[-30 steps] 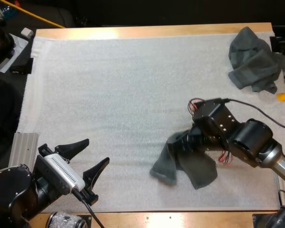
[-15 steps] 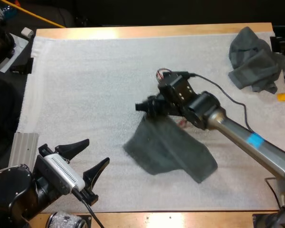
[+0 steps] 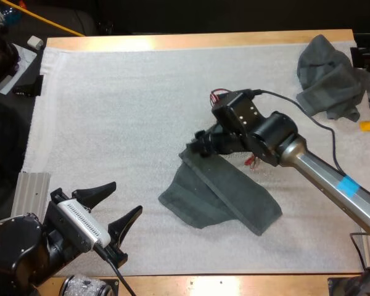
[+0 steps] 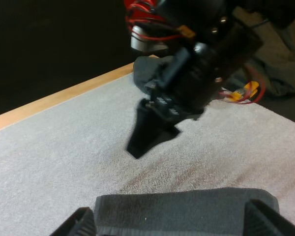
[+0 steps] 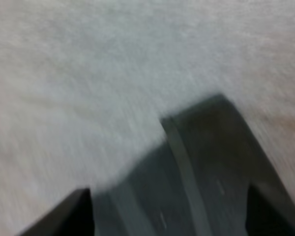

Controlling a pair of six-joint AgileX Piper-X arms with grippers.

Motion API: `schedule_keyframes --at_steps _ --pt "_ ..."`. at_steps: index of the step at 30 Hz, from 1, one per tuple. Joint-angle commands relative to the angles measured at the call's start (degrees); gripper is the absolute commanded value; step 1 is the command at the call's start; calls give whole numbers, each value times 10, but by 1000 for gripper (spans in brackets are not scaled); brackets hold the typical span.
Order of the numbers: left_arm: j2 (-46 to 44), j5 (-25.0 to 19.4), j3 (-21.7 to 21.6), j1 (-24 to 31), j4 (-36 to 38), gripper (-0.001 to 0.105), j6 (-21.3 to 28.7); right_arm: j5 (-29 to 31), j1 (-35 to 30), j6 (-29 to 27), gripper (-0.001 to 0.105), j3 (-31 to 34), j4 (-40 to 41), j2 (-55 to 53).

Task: Pick towel from pile, fold and stack

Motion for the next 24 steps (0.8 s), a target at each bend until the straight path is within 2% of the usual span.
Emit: schedule_keyframes --at_steps 1,5,9,14,16,24 --pt "2 4 -3 -2 4 60 2 15 -2 -30 62 -5 136 -25" --pt "2 3 -2 -2 13 60 4 25 -3 -38 62 0 198 -40" --pt "2 2 -1 -2 34 60 5 31 1 -35 62 28 215 -51" --pt "4 4 0 -3 67 60 7 37 23 -3 61 113 166 -66" --pt "2 2 -2 -2 64 60 5 37 19 -19 62 87 190 -65" --pt "1 1 0 -2 111 60 12 37 44 10 62 203 120 -72"
